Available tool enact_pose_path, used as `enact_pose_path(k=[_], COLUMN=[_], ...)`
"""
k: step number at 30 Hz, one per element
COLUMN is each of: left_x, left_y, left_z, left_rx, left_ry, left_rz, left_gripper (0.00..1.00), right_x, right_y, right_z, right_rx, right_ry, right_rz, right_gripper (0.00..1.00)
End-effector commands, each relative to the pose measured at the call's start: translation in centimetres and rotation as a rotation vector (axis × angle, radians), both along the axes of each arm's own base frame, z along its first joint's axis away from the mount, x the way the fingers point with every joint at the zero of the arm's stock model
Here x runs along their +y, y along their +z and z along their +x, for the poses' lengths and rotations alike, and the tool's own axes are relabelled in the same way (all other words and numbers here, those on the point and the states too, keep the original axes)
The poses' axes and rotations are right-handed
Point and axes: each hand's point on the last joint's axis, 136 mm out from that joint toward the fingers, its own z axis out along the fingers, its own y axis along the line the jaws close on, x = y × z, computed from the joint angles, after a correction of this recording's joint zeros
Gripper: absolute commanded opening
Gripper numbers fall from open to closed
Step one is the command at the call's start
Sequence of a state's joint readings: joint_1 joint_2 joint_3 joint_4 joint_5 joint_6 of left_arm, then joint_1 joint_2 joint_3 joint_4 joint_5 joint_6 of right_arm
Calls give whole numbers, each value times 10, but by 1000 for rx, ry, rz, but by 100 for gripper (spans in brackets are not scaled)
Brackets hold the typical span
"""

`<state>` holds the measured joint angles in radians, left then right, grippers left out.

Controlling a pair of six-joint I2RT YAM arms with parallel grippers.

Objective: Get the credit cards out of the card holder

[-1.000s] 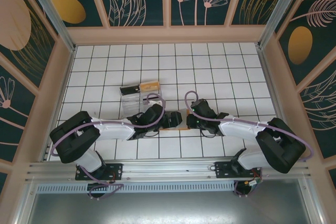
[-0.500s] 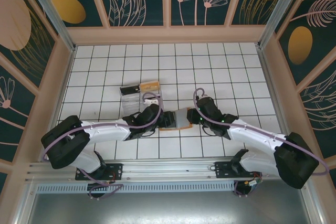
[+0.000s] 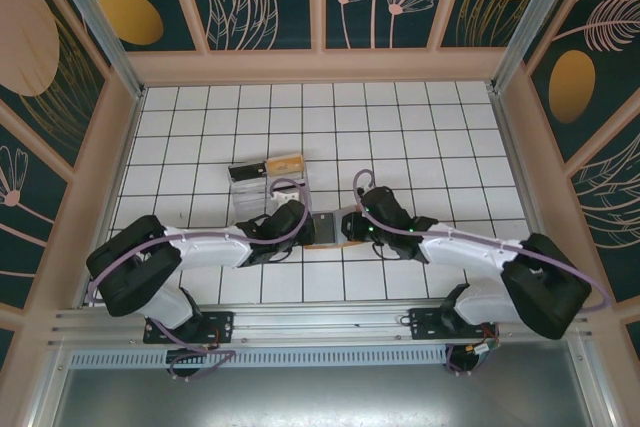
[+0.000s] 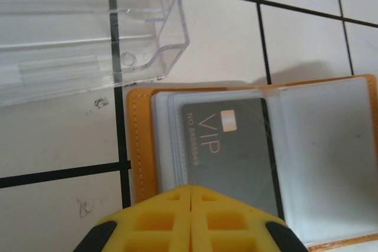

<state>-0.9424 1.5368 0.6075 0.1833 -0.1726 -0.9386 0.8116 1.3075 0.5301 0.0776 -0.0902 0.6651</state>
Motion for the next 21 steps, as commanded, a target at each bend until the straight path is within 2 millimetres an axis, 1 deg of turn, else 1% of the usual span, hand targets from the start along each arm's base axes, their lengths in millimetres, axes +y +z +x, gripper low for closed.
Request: enact_pose_path(k=[1,2,5,7,11,16,21], left_x=[1,2,3,4,8,8,6], left_y=[-9,-10,-16,-20,-29,-28,-26], left_z=[-1,-1,-3,-4,-7,-7,-7], left_rx=[6,8,23,35,63,62,63], left_ry=[-8,-7,-3,0,8,10,8], left_rz=[8,9,17,23,52,47,38], left_gripper=[3,1,0,0,0,0,0], right_x=[24,25,30,31,34,31,29], right_y=[11,9,1,-6,-13,-24,-30], right_z=[6,7,8,9,9,11,10], right_rx=[8,16,42,62,88,120,144], right_ry=[30,32,36,31,33,12,-1], right_rz=[74,72,66,53,51,34,46], right_gripper=[15,15,15,16,16,16,16])
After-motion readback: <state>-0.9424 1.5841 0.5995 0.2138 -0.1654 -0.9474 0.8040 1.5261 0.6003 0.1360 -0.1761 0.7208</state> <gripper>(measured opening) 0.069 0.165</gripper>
